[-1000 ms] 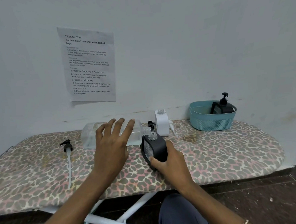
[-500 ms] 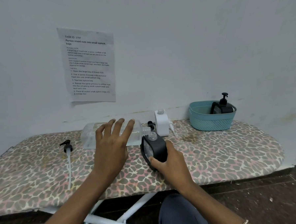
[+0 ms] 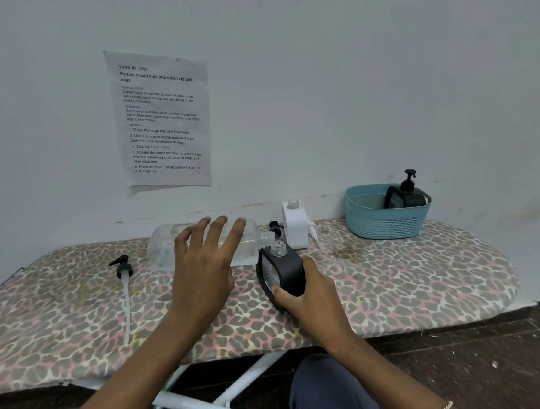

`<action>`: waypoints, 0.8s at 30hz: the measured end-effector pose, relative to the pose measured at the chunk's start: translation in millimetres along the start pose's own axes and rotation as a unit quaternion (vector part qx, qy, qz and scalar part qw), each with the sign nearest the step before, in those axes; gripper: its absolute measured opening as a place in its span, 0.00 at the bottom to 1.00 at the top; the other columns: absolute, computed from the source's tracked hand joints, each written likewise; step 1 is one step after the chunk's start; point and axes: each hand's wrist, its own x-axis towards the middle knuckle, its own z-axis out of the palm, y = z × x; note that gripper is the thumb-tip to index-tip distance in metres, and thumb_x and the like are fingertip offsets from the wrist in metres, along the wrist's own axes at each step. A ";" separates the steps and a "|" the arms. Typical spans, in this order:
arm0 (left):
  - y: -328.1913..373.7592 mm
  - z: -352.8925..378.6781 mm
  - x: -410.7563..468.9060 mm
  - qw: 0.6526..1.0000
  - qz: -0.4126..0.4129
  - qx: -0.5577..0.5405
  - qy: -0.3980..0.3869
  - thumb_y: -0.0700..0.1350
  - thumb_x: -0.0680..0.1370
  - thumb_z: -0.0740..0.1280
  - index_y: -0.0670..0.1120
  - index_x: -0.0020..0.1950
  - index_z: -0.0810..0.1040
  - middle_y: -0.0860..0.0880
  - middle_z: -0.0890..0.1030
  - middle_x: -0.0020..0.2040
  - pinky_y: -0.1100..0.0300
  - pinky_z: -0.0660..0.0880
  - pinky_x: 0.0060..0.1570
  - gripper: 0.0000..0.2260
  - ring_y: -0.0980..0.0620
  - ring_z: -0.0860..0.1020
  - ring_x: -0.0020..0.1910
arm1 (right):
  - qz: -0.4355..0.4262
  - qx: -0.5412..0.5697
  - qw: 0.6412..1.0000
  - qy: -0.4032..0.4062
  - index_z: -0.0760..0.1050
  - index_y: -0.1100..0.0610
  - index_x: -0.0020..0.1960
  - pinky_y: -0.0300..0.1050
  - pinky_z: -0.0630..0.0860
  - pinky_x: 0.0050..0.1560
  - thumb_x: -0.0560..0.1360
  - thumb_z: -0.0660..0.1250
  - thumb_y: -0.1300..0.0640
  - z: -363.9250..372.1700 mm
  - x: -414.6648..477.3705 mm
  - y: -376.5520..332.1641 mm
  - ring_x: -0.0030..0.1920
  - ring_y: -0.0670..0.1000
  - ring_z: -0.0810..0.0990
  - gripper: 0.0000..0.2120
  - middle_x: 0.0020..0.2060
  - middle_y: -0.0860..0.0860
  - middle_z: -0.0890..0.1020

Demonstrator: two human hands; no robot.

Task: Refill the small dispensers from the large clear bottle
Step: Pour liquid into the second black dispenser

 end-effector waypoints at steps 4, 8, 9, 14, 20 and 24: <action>0.3 -1.1 0.3 1.000 -0.001 0.000 -0.002 0.29 0.62 0.76 0.46 0.76 0.75 0.40 0.79 0.70 0.39 0.66 0.67 0.42 0.35 0.76 0.70 | 0.001 0.003 1.000 -0.003 0.71 0.39 0.60 0.30 0.77 0.40 0.74 0.76 0.48 0.0 -0.3 0.5 0.46 0.36 0.83 0.20 0.46 0.38 0.84; 0.3 -1.5 0.4 1.000 -0.001 0.001 -0.005 0.29 0.62 0.77 0.46 0.76 0.75 0.40 0.79 0.70 0.39 0.66 0.67 0.42 0.35 0.76 0.70 | 0.002 0.004 1.000 0.001 0.70 0.36 0.56 0.30 0.76 0.38 0.74 0.76 0.49 0.1 0.2 0.2 0.44 0.36 0.83 0.18 0.44 0.37 0.84; 0.2 -1.6 0.3 1.000 -0.001 0.002 -0.006 0.30 0.62 0.77 0.46 0.76 0.75 0.40 0.79 0.70 0.39 0.66 0.66 0.42 0.35 0.76 0.70 | 0.002 0.003 1.000 0.002 0.70 0.35 0.55 0.30 0.76 0.38 0.74 0.76 0.48 0.1 0.3 0.0 0.44 0.36 0.83 0.18 0.44 0.36 0.83; 0.1 -1.8 0.3 1.000 -0.002 0.000 -0.005 0.30 0.63 0.76 0.46 0.76 0.75 0.40 0.79 0.70 0.38 0.67 0.67 0.41 0.35 0.76 0.70 | 0.003 0.000 1.000 -0.003 0.69 0.36 0.58 0.30 0.77 0.40 0.74 0.76 0.48 -0.3 0.0 -0.1 0.46 0.35 0.82 0.19 0.46 0.37 0.84; 0.4 -2.0 0.1 1.000 -0.001 0.002 -0.004 0.30 0.63 0.76 0.46 0.76 0.75 0.40 0.79 0.70 0.38 0.67 0.66 0.41 0.35 0.76 0.70 | 0.004 0.006 1.000 -0.004 0.70 0.36 0.58 0.30 0.77 0.39 0.75 0.76 0.49 -0.6 -0.1 -0.2 0.45 0.35 0.83 0.19 0.46 0.38 0.84; 0.9 -2.5 -0.2 1.000 -0.003 0.000 -0.004 0.29 0.64 0.76 0.46 0.76 0.75 0.40 0.79 0.70 0.38 0.67 0.66 0.41 0.35 0.76 0.70 | 0.003 0.005 1.000 -0.002 0.69 0.33 0.56 0.31 0.78 0.40 0.74 0.76 0.48 -0.7 -0.1 -0.9 0.46 0.36 0.83 0.19 0.46 0.36 0.83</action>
